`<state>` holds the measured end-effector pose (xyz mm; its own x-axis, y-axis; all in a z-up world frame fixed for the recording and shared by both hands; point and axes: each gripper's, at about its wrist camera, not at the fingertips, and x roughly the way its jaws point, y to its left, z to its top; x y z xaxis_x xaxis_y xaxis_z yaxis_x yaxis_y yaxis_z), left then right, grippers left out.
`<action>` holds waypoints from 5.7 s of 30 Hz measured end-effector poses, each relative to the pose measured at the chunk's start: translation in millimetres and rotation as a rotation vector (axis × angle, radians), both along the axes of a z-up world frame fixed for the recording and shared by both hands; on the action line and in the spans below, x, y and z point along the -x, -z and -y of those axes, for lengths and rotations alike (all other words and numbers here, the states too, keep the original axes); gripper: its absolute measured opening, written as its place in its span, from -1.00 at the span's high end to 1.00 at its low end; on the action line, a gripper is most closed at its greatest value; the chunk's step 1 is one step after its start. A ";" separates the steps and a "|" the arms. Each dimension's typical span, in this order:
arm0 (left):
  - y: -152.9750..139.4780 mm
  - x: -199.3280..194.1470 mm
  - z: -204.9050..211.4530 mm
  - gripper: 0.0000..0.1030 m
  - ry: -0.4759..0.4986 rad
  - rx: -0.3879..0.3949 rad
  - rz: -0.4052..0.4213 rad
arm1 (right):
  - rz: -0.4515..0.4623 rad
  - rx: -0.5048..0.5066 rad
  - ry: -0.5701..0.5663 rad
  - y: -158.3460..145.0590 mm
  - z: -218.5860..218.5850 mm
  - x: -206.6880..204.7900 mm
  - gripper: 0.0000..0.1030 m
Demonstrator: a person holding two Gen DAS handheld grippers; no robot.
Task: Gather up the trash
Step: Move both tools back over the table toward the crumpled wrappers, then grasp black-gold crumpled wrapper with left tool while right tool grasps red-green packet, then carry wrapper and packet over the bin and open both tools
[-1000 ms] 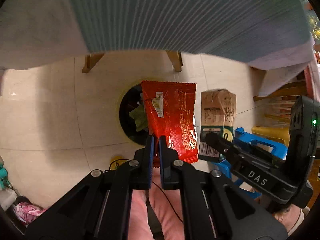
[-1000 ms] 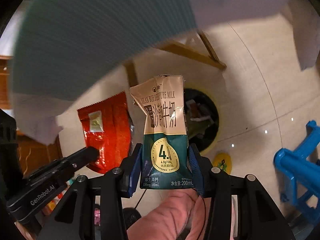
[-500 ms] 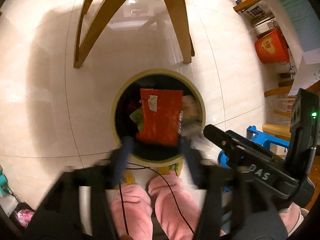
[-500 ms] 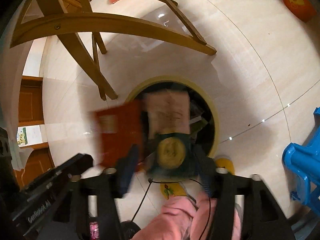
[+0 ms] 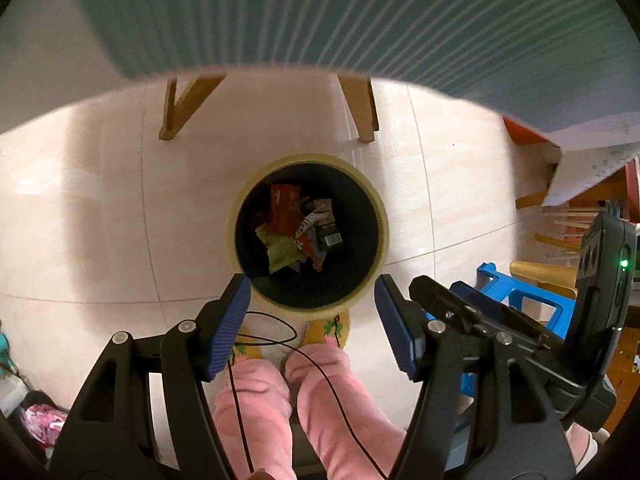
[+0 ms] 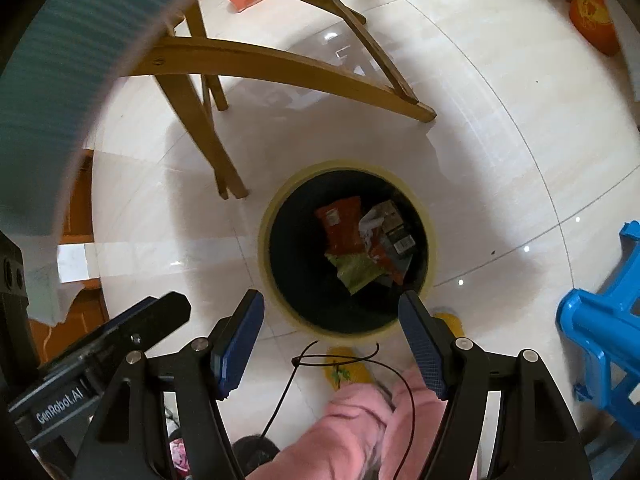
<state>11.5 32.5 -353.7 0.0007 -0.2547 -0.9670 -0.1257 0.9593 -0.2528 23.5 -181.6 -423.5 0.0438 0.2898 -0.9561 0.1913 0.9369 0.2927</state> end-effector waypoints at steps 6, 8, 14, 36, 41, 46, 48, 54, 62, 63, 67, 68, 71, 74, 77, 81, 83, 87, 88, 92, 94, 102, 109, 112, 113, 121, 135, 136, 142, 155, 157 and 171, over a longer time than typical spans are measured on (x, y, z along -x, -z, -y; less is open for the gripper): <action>-77.5 15.0 -13.6 -0.19 -0.013 -0.012 0.004 | -0.004 -0.016 -0.057 -76.2 -6.2 17.8 -0.38; -108.8 17.7 -19.2 -0.19 -0.019 -0.021 0.016 | 0.013 -0.011 -0.093 -110.8 -9.7 22.3 -0.38; -207.1 18.4 -35.0 -0.19 -0.048 -0.041 0.100 | 0.107 -0.012 -0.208 -219.5 -16.1 26.3 -0.38; -447.8 -33.6 -41.1 -0.19 -0.156 -0.179 0.467 | 0.582 0.004 -0.461 -462.1 -31.2 -33.0 -0.37; -470.7 -47.7 -32.9 -0.19 -0.162 -0.205 0.511 | 0.623 -0.012 -0.496 -483.3 -35.9 -56.3 -0.37; -489.1 -69.1 -31.7 -0.19 -0.177 -0.262 0.530 | 0.661 -0.032 -0.528 -507.5 -42.3 -85.4 -0.37; -494.8 -80.1 -34.8 -0.19 -0.186 -0.272 0.529 | 0.678 -0.040 -0.535 -517.1 -45.7 -97.3 -0.37; -506.9 -125.8 -52.9 -0.19 -0.176 -0.338 0.527 | 0.728 -0.033 -0.546 -543.2 -60.4 -144.1 -0.37; -487.3 -231.8 -97.4 -0.19 -0.132 -0.293 0.482 | 0.741 0.009 -0.487 -550.7 -97.5 -238.2 -0.23; -480.7 -248.8 -103.3 -0.19 -0.121 -0.290 0.474 | 0.736 0.017 -0.475 -548.2 -103.7 -254.6 -0.19; -439.7 -327.2 -129.3 -0.19 -0.083 -0.247 0.417 | 0.677 0.029 -0.403 -524.8 -126.2 -325.7 -0.09; -423.7 -349.3 -135.7 -0.19 -0.075 -0.238 0.397 | 0.663 0.029 -0.390 -518.0 -130.1 -339.1 -0.09; -385.6 -390.2 -146.6 -0.19 -0.061 -0.221 0.358 | 0.601 0.028 -0.348 -481.0 -145.8 -394.0 0.04; -333.5 -428.9 -156.8 -0.19 -0.055 -0.182 0.297 | 0.552 0.041 -0.309 -440.4 -153.5 -436.2 0.06; -296.3 -441.9 -155.4 -0.19 -0.058 -0.160 0.258 | 0.489 0.026 -0.261 -399.1 -158.4 -470.0 0.06; -254.2 -455.1 -155.3 -0.19 -0.059 -0.115 0.197 | 0.423 -0.016 -0.200 -355.8 -160.8 -493.5 0.06; -239.5 -455.7 -151.7 -0.19 -0.049 -0.104 0.175 | 0.399 -0.041 -0.180 -339.0 -163.4 -501.2 0.06; -215.3 -455.2 -147.2 -0.19 -0.045 -0.077 0.137 | 0.357 -0.063 -0.162 -314.0 -170.8 -507.5 0.05; -210.9 -455.7 -147.6 -0.19 -0.050 -0.071 0.133 | 0.344 -0.070 -0.155 -306.8 -172.8 -510.3 0.05; -197.4 -457.6 -152.8 -0.04 -0.088 -0.005 0.109 | 0.311 -0.093 -0.136 -289.4 -178.8 -515.6 0.05; -194.1 -457.1 -156.3 0.03 -0.102 0.027 0.107 | 0.294 -0.100 -0.136 -280.7 -184.0 -519.4 0.05; -199.9 -442.6 -167.2 0.18 -0.100 -0.002 0.131 | 0.279 -0.122 -0.126 -250.5 -206.3 -528.3 0.06; -216.8 -420.5 -183.2 0.18 -0.137 -0.017 0.140 | 0.341 -0.131 -0.219 -252.0 -226.4 -505.9 0.88; -226.5 -405.3 -182.6 0.18 -0.136 -0.038 0.147 | 0.342 -0.137 -0.239 -257.0 -223.4 -479.5 0.89; -230.9 -397.4 -180.8 0.18 -0.134 -0.049 0.150 | 0.338 -0.138 -0.239 -258.9 -220.0 -467.6 0.89; -268.8 -324.2 -159.3 0.18 -0.135 -0.067 0.177 | 0.343 -0.134 -0.307 -291.2 -175.7 -355.6 0.90; -337.1 -159.5 -64.6 0.18 -0.186 -0.040 0.260 | 0.415 -0.177 -0.423 -366.7 -61.1 -181.0 0.90; -338.5 -146.7 -55.5 0.18 -0.189 -0.039 0.263 | 0.423 -0.176 -0.442 -371.1 -55.3 -168.6 0.90; -330.0 -92.9 -10.0 0.18 -0.154 -0.032 0.222 | 0.428 -0.165 -0.497 -382.2 -25.9 -108.9 0.90; -271.2 -44.0 22.8 0.18 0.011 -0.066 0.158 | 0.237 -0.168 -0.384 -294.2 9.7 -33.3 0.90; -249.7 -37.7 21.8 0.18 0.023 -0.057 0.143 | 0.203 -0.160 -0.361 -272.6 8.7 -24.4 0.90; -89.8 -2.2 38.1 0.17 0.138 -0.087 0.119 | 0.027 -0.090 -0.254 -87.5 3.9 17.1 0.90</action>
<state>13.7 -5.6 -263.8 0.0871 -0.1761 -0.9805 0.0345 0.9842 -0.1737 6.5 -185.5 -336.0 -0.0156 0.3782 -0.9256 -0.0553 0.9240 0.3784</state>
